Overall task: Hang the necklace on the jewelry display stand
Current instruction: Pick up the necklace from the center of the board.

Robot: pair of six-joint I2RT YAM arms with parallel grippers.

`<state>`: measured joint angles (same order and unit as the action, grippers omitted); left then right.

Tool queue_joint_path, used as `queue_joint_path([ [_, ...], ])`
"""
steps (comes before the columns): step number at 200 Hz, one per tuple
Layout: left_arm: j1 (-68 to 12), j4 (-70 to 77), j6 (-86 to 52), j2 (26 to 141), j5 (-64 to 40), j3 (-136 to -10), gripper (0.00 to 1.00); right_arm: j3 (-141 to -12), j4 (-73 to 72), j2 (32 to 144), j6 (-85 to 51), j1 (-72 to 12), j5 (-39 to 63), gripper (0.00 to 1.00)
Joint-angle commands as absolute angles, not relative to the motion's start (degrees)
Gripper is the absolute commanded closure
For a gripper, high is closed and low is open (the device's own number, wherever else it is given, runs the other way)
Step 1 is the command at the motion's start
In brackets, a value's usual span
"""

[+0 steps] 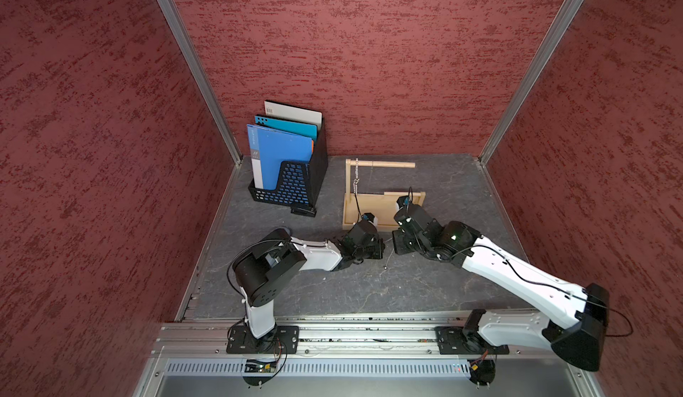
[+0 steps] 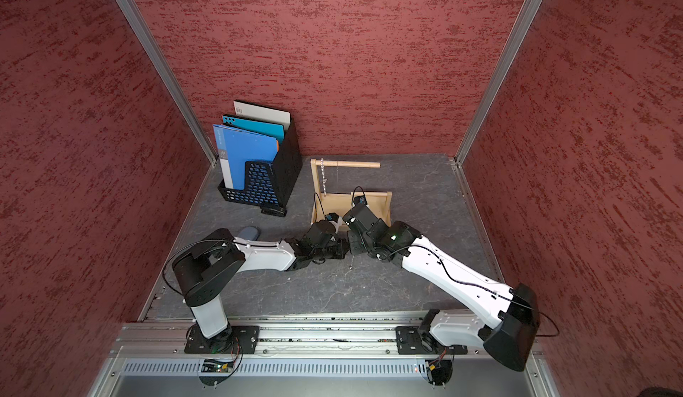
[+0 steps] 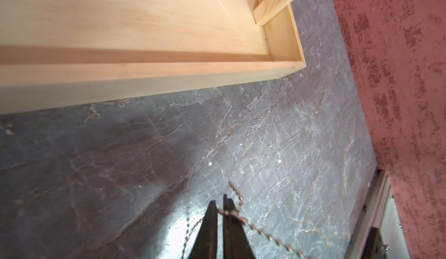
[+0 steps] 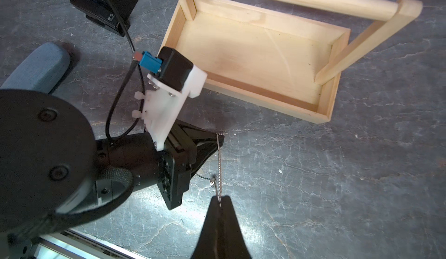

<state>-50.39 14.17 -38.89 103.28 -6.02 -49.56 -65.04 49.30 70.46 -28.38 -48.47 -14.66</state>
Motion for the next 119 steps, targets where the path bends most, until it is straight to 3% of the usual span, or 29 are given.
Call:
queue_joint_path([
  [1,-49.92,14.26,-36.77,99.07,-5.72,-48.8,0.99,-65.38,50.34,67.6,-30.13,-48.16,-16.61,1.0],
  [73,-49.85,-3.69,-27.13,85.28,-0.78,-51.88,1.0,-61.58,51.51,61.71,-32.18,-48.08,-17.78,1.0],
  [83,-50.0,-6.14,-25.49,83.52,-0.21,-52.6,1.0,-60.02,49.8,60.34,-32.17,-48.08,-16.79,0.89],
  [119,-49.97,-14.48,-19.38,78.56,-3.54,-56.58,1.0,-51.68,37.64,53.26,-28.47,-47.94,-8.92,0.72],
])
